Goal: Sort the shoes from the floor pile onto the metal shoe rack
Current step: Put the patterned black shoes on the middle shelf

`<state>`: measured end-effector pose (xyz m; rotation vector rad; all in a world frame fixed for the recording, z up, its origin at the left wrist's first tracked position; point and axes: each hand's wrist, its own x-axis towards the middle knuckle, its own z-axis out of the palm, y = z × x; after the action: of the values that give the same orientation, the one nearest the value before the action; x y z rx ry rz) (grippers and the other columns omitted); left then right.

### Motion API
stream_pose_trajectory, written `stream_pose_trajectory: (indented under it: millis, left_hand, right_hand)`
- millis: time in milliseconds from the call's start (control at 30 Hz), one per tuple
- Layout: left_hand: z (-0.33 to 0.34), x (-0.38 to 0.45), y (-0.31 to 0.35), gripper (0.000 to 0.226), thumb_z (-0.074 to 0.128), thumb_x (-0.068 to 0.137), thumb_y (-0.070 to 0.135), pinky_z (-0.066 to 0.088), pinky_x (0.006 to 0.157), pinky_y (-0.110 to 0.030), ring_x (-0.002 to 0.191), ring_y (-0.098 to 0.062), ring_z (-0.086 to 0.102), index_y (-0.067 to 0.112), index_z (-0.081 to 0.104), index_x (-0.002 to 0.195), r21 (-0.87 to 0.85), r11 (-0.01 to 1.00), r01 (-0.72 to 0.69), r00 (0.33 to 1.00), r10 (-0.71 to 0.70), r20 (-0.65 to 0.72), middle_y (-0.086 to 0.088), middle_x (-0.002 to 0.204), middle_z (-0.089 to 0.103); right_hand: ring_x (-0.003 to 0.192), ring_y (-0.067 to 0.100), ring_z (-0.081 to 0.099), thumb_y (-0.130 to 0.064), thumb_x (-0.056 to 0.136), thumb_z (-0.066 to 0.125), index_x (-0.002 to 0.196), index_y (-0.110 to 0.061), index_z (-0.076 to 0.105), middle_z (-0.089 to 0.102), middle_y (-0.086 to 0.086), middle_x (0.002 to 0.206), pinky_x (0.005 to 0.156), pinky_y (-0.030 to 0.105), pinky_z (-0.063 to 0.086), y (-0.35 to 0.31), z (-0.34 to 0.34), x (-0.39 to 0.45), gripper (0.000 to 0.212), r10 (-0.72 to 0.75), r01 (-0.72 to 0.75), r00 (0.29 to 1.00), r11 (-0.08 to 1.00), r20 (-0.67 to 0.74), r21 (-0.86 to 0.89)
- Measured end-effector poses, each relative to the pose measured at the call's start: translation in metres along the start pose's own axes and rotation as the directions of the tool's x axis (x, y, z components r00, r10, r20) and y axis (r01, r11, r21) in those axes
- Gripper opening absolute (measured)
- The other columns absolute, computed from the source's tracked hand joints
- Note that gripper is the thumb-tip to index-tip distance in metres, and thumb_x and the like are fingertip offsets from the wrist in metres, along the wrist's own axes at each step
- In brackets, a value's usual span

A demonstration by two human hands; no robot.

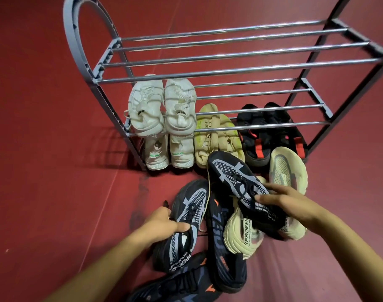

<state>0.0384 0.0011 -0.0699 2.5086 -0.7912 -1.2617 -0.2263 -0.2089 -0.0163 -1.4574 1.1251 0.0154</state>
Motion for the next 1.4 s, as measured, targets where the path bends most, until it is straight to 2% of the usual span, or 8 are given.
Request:
stream_pose_trajectory:
  millis: [167,333,467,600,933,1167,1300,1400]
  left_hand:
    - [-0.01,-0.044,0.021,0.033,0.086,0.068,0.049,0.051,0.067,-0.021,0.069,0.001,0.067,0.023,0.07,0.081,-0.108,0.977,-0.183,0.965,0.158,-0.212,0.016,0.074,0.073]
    - [-0.033,-0.093,0.061,0.019,0.085,0.076,0.02,0.056,0.07,-0.023,0.077,-0.007,0.073,0.014,0.076,0.091,-0.426,0.776,-0.466,0.882,0.367,-0.296,0.006,0.085,0.079]
    - [-0.063,-0.095,0.112,0.035,0.086,0.073,0.04,0.057,0.084,-0.048,0.085,-0.024,0.074,0.011,0.079,0.091,-0.448,0.688,-0.571,0.818,0.429,-0.383,-0.014,0.092,0.078]
    - [-0.091,-0.061,0.174,0.033,0.086,0.072,0.042,0.061,0.075,-0.04,0.082,-0.021,0.076,0.014,0.079,0.088,-0.459,0.694,-0.555,0.826,0.394,-0.402,-0.002,0.084,0.079]
    - [-0.142,0.023,0.266,0.051,0.069,0.086,0.053,0.052,0.072,-0.037,0.09,-0.028,0.066,0.007,0.065,0.108,0.125,0.955,-0.268,0.781,0.292,-0.552,-0.009,0.106,0.069]
    - [-0.114,0.006,0.235,0.048,0.037,0.1,0.045,0.039,0.101,-0.051,0.127,-0.041,0.042,0.021,0.046,0.141,0.54,0.801,-0.258,0.588,0.574,-0.57,-0.02,0.138,0.048]
    - [-0.099,-0.006,0.219,0.089,0.048,0.078,0.081,0.042,0.095,-0.047,0.121,-0.036,0.043,0.019,0.041,0.141,0.69,0.605,-0.396,0.568,0.752,-0.333,-0.012,0.126,0.056]
    - [-0.104,0.004,0.219,0.077,0.074,0.064,0.073,0.042,0.086,-0.038,0.114,-0.032,0.044,0.017,0.049,0.111,0.668,0.602,-0.438,0.579,0.757,-0.303,-0.004,0.103,0.057]
  right_hand:
    - [0.096,0.014,0.07,-0.028,0.092,0.07,0.113,-0.027,0.067,0.074,-0.003,0.105,0.093,0.035,0.054,-0.012,0.006,-0.032,0.022,-0.101,0.045,0.972,0.967,-0.214,-0.25]
    - [0.088,0.015,0.071,-0.018,0.09,0.069,0.091,-0.019,0.076,0.079,-0.005,0.086,0.082,0.036,0.053,-0.034,0.016,-0.093,0.007,-0.234,0.259,0.847,0.966,-0.478,-0.014]
    - [0.07,0.003,0.067,-0.011,0.09,0.067,0.094,-0.015,0.075,0.077,-0.004,0.084,0.062,0.019,0.052,-0.054,0.015,-0.113,0.01,-0.314,0.443,0.726,0.894,-0.612,0.068]
    - [0.086,0.007,0.067,-0.031,0.088,0.065,0.1,-0.019,0.073,0.075,-0.011,0.086,0.08,0.03,0.052,-0.089,0.006,-0.068,0.018,-0.357,0.485,0.639,0.874,-0.682,-0.003]
    - [0.106,0.036,0.06,-0.035,0.099,0.055,0.12,-0.002,0.046,0.064,0.018,0.11,0.076,0.031,0.034,-0.163,-0.028,0.076,0.04,-0.399,0.316,0.71,0.917,-0.58,-0.243]
    - [0.132,0.027,0.046,-0.072,0.068,0.07,0.144,-0.022,0.046,0.048,0.012,0.14,0.113,0.042,0.039,-0.124,-0.036,0.064,0.095,-0.529,0.358,0.754,0.828,-0.389,-0.432]
    - [0.122,0.032,0.054,-0.061,0.064,0.083,0.137,-0.021,0.053,0.055,0.014,0.132,0.102,0.039,0.047,-0.123,-0.021,0.065,0.088,-0.612,0.296,0.724,0.693,-0.318,-0.658]
    - [0.104,0.033,0.063,-0.056,0.064,0.085,0.114,-0.017,0.066,0.068,0.012,0.112,0.086,0.04,0.054,-0.135,-0.015,0.069,0.067,-0.654,0.301,0.663,0.678,-0.364,-0.67]
